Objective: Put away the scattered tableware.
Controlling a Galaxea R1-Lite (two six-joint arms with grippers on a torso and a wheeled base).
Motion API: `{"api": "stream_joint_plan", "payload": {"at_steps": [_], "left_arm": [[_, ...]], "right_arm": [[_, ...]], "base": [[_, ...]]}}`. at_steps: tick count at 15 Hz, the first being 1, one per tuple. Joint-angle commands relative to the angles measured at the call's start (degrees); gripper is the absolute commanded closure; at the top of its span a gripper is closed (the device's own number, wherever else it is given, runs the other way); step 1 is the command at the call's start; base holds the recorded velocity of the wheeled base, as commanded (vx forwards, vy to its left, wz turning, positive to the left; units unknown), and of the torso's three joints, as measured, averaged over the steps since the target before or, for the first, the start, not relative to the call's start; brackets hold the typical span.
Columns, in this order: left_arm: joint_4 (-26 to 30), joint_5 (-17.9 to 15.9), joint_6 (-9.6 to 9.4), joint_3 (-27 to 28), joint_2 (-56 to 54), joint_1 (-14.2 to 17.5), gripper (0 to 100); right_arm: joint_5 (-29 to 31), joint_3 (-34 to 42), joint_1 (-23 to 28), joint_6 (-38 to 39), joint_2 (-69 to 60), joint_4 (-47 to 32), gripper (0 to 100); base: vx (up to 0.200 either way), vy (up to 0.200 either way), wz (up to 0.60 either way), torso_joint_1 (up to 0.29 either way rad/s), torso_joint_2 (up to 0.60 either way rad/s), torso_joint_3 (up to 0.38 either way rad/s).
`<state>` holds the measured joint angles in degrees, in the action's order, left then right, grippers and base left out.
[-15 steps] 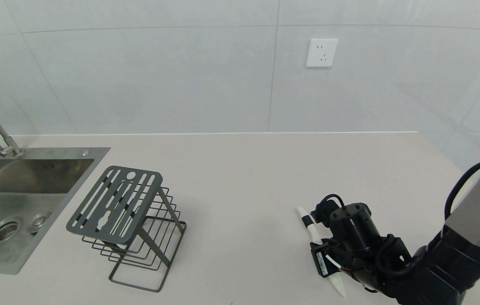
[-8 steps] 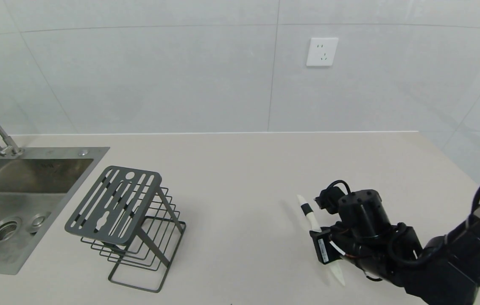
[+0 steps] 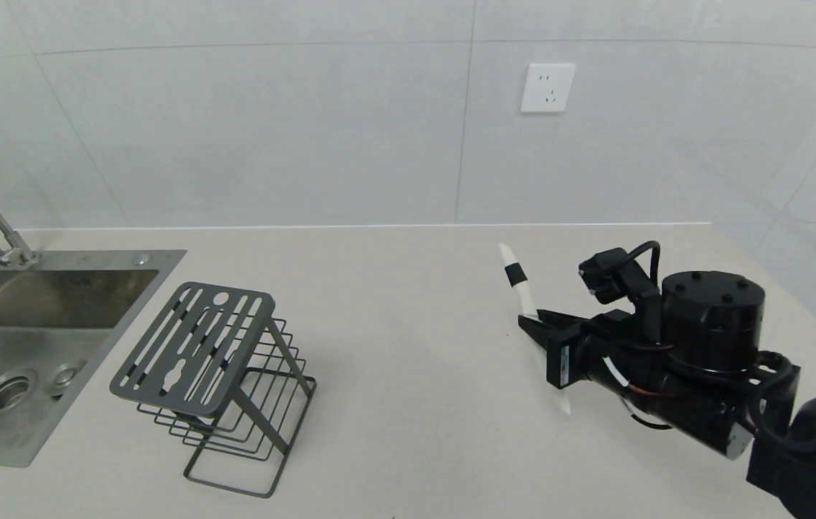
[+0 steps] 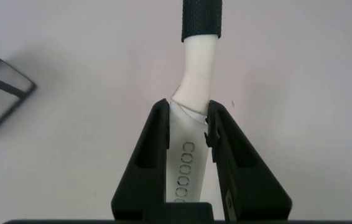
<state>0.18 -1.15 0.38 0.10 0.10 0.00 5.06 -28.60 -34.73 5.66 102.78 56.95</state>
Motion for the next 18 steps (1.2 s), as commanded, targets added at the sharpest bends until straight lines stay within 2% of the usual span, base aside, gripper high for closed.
{"api": "stream_joint_plan", "payload": {"at_steps": [1, 3, 4, 5, 6, 7, 8, 9, 10, 11, 13, 15, 16, 18], "left_arm": [[-0.01, -0.08, -0.03, 0.08, 0.08, 0.00, 0], [-0.01, -1.84, -0.47, -0.01, 0.08, 0.00, 0], [-0.27, -3.42, -0.82, -0.01, 0.08, 0.00, 0], [-1.68, -3.51, -1.17, -0.10, 0.08, 0.00, 0], [-9.32, -3.51, -1.34, -0.10, 0.08, 0.09, 0], [-13.01, -3.51, -1.34, -0.10, 0.08, 0.09, 0], [-17.23, -3.60, -0.55, -0.10, 0.08, 0.09, 0], [-19.69, -4.30, 1.03, 0.08, 0.08, 0.00, 0], [-21.01, -6.24, 2.43, 1.48, 0.17, 0.00, 0], [-20.22, -9.58, 4.54, 5.62, 1.57, -0.44, 0], [-17.59, -12.92, 5.16, 15.11, 9.57, -1.23, 0], [-18.55, -20.04, 3.75, 21.96, 17.66, -3.96, 0], [-18.82, -22.58, 2.96, 23.02, 19.33, -4.57, 0], [-19.78, -28.56, 0.15, 25.39, 24.86, -5.01, 0]], "right_arm": [[-2.77, 1.79, 0.28, -0.82, -1.27, 4.39, 100], [-5.23, 3.02, 0.28, -0.91, -0.91, 10.02, 100], [-8.31, 4.96, 0.28, -2.14, -0.39, 15.29, 100], [-11.39, 6.36, 0.37, -3.90, 0.14, 18.63, 100], [-15.78, 8.38, 1.07, -6.54, 1.20, 23.99, 100], [-17.36, 9.00, 1.51, -7.33, 1.20, 25.31, 100], [-20.97, 8.91, 2.48, -8.21, 1.11, 26.45, 100], [-24.57, 8.91, 2.74, -10.23, 0.84, 27.07, 100], [-26.06, 8.91, 2.83, -10.67, 0.05, 27.07, 100], [-27.38, 8.82, 2.83, -10.75, -0.47, 27.24, 100], [-31.16, 8.56, 2.74, -11.28, -1.18, 28.91, 100], [-36.00, 8.21, 2.56, -13.04, -1.18, 31.73, 100], [-36.44, 7.51, 2.39, -13.13, -1.18, 31.90, 100], [-36.70, 4.17, 2.21, -13.13, -1.18, 33.05, 100]], "base": [[0.000, 0.000, 0.00, 0.000, 0.00, 0.000], [0.000, 0.000, 0.00, 0.000, 0.00, 0.000], [0.000, 0.000, 0.00, 0.000, 0.00, 0.000], [0.000, 0.000, 0.00, 0.000, 0.00, 0.000], [0.000, 0.000, 0.00, 0.000, 0.00, 0.000], [0.000, 0.000, 0.00, 0.000, 0.00, 0.000], [0.000, 0.000, 0.00, 0.000, 0.00, 0.000], [0.000, 0.000, 0.00, 0.000, 0.00, 0.000], [0.000, 0.000, 0.00, 0.000, 0.00, 0.000], [0.000, 0.000, 0.00, 0.000, 0.00, 0.000], [0.000, 0.000, 0.00, 0.000, 0.00, 0.000], [0.000, 0.000, 0.00, 0.000, 0.00, 0.000], [0.000, 0.000, 0.00, 0.000, 0.00, 0.000], [0.000, 0.000, 0.00, 0.000, 0.00, 0.000]]}}
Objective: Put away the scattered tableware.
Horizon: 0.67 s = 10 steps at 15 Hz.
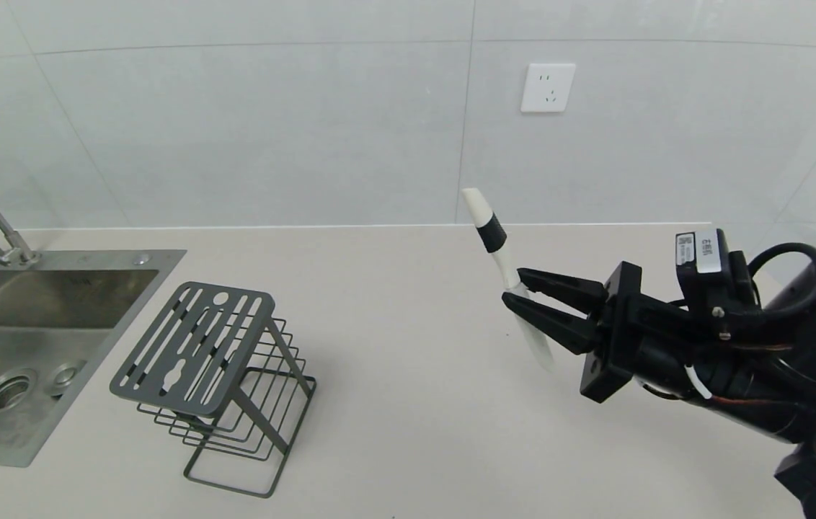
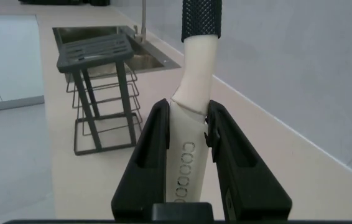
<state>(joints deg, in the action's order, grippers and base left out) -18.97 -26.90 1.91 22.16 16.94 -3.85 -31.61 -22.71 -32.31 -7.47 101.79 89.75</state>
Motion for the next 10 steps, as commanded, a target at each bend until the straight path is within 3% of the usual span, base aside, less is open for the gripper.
{"api": "stream_joint_plan", "payload": {"at_steps": [1, 4, 5, 6, 7, 10], "left_arm": [[-1.86, -4.38, -1.83, 3.68, 10.21, -1.25, 0], [-9.68, -14.05, -2.09, 3.24, 17.33, -1.60, 0], [-13.20, -21.61, -2.97, 2.62, 20.32, -2.83, 0], [-15.05, -25.65, -4.20, 2.27, 22.43, -2.92, 0], [-16.01, -27.68, -6.13, 2.27, 24.98, -3.00, 0], [-16.72, -28.20, -11.67, 0.86, 32.89, -4.32, 0]], "right_arm": [[-0.91, -1.90, -0.48, -0.17, -0.37, 0.25, 100], [-1.26, -1.11, -2.68, -0.17, -1.86, 0.25, 100], [-1.17, -0.49, -3.11, -0.17, -3.44, 0.25, 100], [-1.17, 1.35, -3.11, -0.26, -5.02, 0.25, 100], [-1.17, 3.90, -3.11, -0.35, -6.78, 0.25, 100], [-1.09, 7.07, -3.55, -0.88, -10.91, 0.25, 100]], "base": [[0.000, 0.000, 0.00, 0.000, 0.00, 0.000], [0.000, 0.000, 0.00, 0.000, 0.00, 0.000], [0.000, 0.000, 0.00, 0.000, 0.00, 0.000], [0.000, 0.000, 0.00, 0.000, 0.00, 0.000], [0.000, 0.000, 0.00, 0.000, 0.00, 0.000], [0.000, 0.000, 0.00, 0.000, 0.00, 0.000]]}}
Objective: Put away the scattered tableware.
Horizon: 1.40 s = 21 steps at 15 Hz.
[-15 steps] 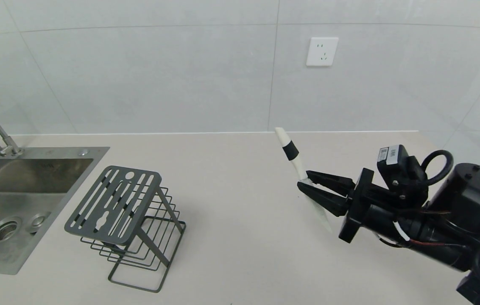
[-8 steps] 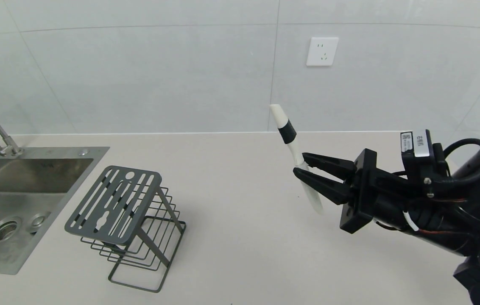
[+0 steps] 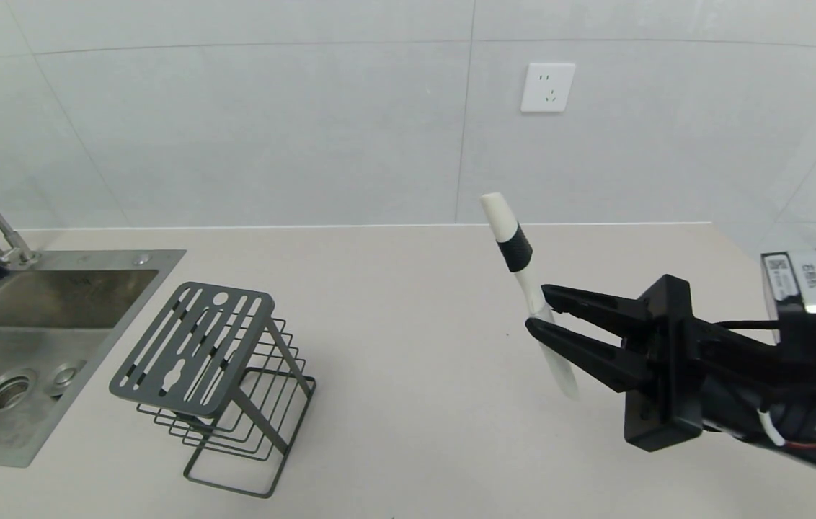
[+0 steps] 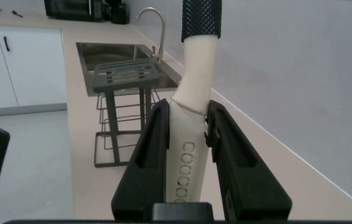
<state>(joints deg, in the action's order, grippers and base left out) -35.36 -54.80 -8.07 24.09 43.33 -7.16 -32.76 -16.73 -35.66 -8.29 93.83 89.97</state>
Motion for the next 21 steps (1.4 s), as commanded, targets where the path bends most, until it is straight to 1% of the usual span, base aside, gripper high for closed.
{"api": "stream_joint_plan", "payload": {"at_steps": [1, 2, 3, 5, 6, 7, 8, 9, 10, 11, 12, 13, 14, 15, 19, 20, 21], "left_arm": [[-0.32, -0.31, -2.30, -1.32, 8.00, -1.72, 0], [-0.41, -0.31, -2.65, -1.24, 9.85, -2.60, 0], [-0.49, -0.31, -2.56, -0.80, 10.73, -2.95, 0], [-1.29, -0.31, -1.60, -0.01, 13.10, -4.09, 0], [-4.01, -0.31, 1.30, 0.61, 16.09, -6.03, 0], [-7.26, -0.31, 2.97, 0.78, 18.29, -7.35, 0], [-11.31, -0.31, 3.76, 1.49, 21.36, -9.89, 0], [-13.68, -0.31, 3.85, 1.93, 23.30, -11.30, 0], [-18.34, -0.31, 3.59, 2.72, 27.16, -13.41, 0], [-25.63, -0.31, 3.32, 2.81, 32.96, -17.54, 0], [-30.11, -0.31, 3.50, 2.72, 36.39, -19.12, 0], [-33.72, -0.31, 3.94, 3.16, 38.85, -19.74, 0], [-35.21, -0.31, 4.12, 3.68, 40.08, -20.09, 0], [-37.85, -0.31, 4.29, 5.71, 43.33, -21.50, 0], [-38.81, -0.31, 4.47, 11.68, 49.14, -25.89, 0], [-39.34, -0.31, 5.08, 13.44, 50.45, -27.47, 0], [-40.75, -0.31, 7.02, 15.37, 52.04, -29.14, 0]], "right_arm": [[-0.03, 1.43, -0.20, -0.06, -2.95, 0.03, 100], [-0.03, 1.52, -0.29, -0.06, -2.95, 0.03, 100], [-0.03, 1.52, -0.29, -0.15, -3.04, 0.03, 100], [-0.03, 1.52, -0.29, -0.15, -3.48, 0.03, 100], [-0.03, 1.43, -0.29, -0.15, -4.09, 0.03, 100], [-0.03, 1.43, -0.29, -0.06, -4.80, 0.03, 100], [0.06, 1.34, -0.29, -0.06, -5.59, 0.03, 100], [0.06, 1.26, -0.29, -0.06, -5.68, 0.03, 100], [0.06, 1.17, -0.20, -0.06, -5.85, 0.03, 100], [0.06, 1.17, -0.20, -0.06, -6.73, 0.03, 100], [0.06, 1.17, -0.20, -0.06, -7.17, 0.03, 100], [0.06, 1.17, -0.20, -0.06, -7.79, 0.03, 100], [0.06, 1.17, -0.20, -0.06, -7.87, 0.03, 100], [0.06, 1.26, -0.29, -0.06, -7.87, 0.03, 100], [0.15, 1.34, -0.20, 0.03, -8.31, 0.03, 100], [0.15, 1.17, -0.20, 0.03, -8.75, 0.03, 100], [0.15, 1.17, -0.29, 0.03, -9.19, 0.03, 100]], "base": [[0.000, 0.000, 0.00, 0.000, 0.00, 0.000], [0.000, 0.000, 0.00, 0.000, 0.00, 0.000], [0.000, 0.000, 0.00, 0.000, 0.00, 0.000], [0.000, 0.000, 0.00, 0.000, 0.00, 0.000], [0.000, 0.000, 0.00, 0.000, 0.00, 0.000], [0.000, 0.000, 0.00, 0.000, 0.00, 0.000], [0.000, 0.000, 0.00, 0.000, 0.00, 0.000], [0.000, 0.000, 0.00, 0.000, 0.00, 0.000], [0.000, 0.000, 0.00, 0.000, 0.00, 0.000], [0.000, 0.000, 0.00, 0.000, 0.00, 0.000], [0.000, 0.000, 0.00, 0.000, 0.00, 0.000], [0.000, 0.000, 0.00, 0.000, 0.00, 0.000], [0.000, 0.000, 0.00, 0.000, 0.00, 0.000], [0.000, 0.000, 0.00, 0.000, 0.00, 0.000], [0.000, 0.000, 0.00, 0.000, 0.00, 0.000], [0.000, 0.000, 0.00, 0.000, 0.00, 0.000], [0.000, 0.000, 0.00, 0.000, 0.00, 0.000]]}}
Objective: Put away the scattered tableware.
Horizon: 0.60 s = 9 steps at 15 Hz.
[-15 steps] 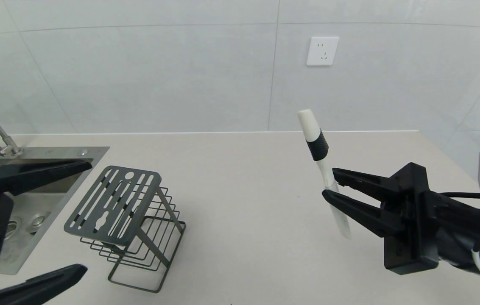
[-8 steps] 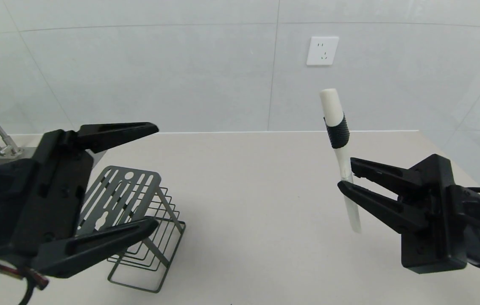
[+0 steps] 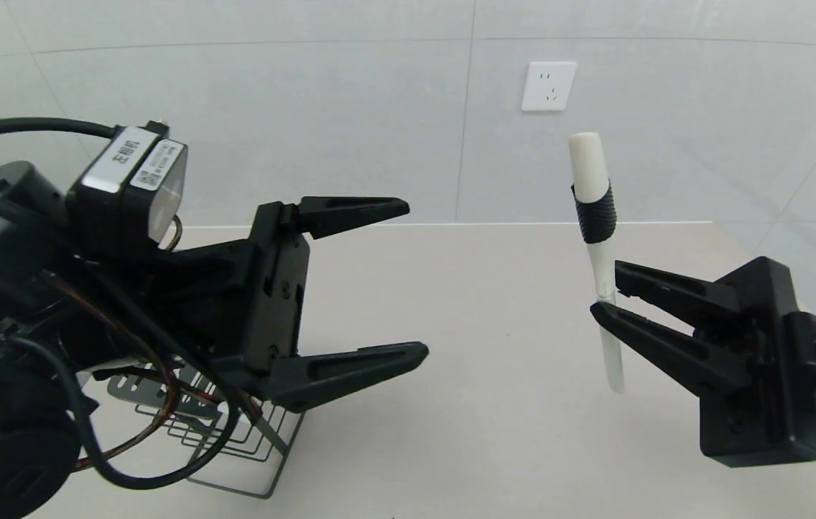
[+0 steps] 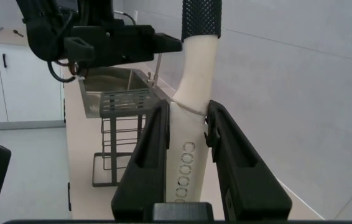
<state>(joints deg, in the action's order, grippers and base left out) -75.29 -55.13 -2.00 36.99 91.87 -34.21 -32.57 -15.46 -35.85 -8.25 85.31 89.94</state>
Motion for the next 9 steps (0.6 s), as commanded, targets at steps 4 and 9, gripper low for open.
{"api": "stream_joint_plan", "payload": {"at_steps": [4, 9], "left_arm": [[-13.30, 0.81, 10.26, 10.91, 13.07, -8.07, 0], [-14.71, 3.80, 12.11, 14.78, 16.94, -11.76, 0]], "right_arm": [[-0.03, -0.10, -0.71, -0.01, -1.46, 0.06, 100], [-0.03, 0.25, -2.64, 0.08, -1.90, 0.06, 100]], "base": [[0.000, 0.000, 0.00, 0.000, 0.00, 0.000], [0.000, 0.000, 0.00, 0.000, 0.00, 0.000]]}}
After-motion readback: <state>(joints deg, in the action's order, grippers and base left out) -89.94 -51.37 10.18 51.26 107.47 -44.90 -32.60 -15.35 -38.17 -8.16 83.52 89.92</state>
